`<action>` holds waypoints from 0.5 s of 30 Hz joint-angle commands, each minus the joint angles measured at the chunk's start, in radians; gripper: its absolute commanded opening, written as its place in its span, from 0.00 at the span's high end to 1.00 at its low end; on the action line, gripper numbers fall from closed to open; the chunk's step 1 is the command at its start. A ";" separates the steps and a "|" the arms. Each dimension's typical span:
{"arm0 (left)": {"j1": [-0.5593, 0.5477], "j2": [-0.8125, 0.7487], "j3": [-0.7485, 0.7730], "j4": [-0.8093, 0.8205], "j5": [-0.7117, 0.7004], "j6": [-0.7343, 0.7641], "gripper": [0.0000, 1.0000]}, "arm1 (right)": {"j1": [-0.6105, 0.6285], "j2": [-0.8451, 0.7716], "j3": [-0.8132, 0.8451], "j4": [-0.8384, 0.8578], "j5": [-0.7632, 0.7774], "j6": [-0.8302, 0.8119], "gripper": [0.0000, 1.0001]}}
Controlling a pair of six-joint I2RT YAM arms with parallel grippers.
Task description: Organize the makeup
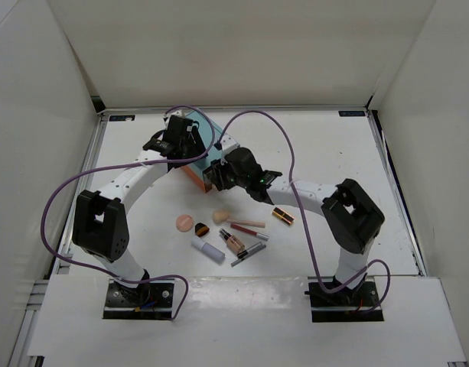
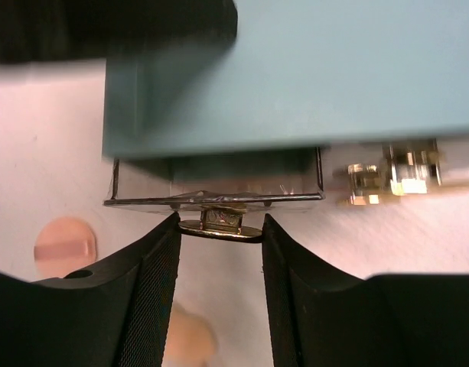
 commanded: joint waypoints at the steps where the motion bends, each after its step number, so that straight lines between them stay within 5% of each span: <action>1: -0.005 -0.012 -0.023 -0.056 0.003 0.011 0.25 | 0.003 -0.121 -0.070 -0.015 0.043 0.021 0.59; 9: -0.004 -0.006 -0.021 -0.053 0.007 0.010 0.25 | 0.009 -0.317 -0.234 -0.154 0.051 0.003 0.59; 13: -0.004 -0.012 -0.021 -0.055 0.005 0.008 0.25 | 0.009 -0.360 -0.271 -0.183 0.052 -0.003 0.48; 15: -0.005 -0.018 -0.020 -0.056 0.006 0.013 0.24 | 0.009 -0.366 -0.265 -0.190 0.034 -0.025 0.35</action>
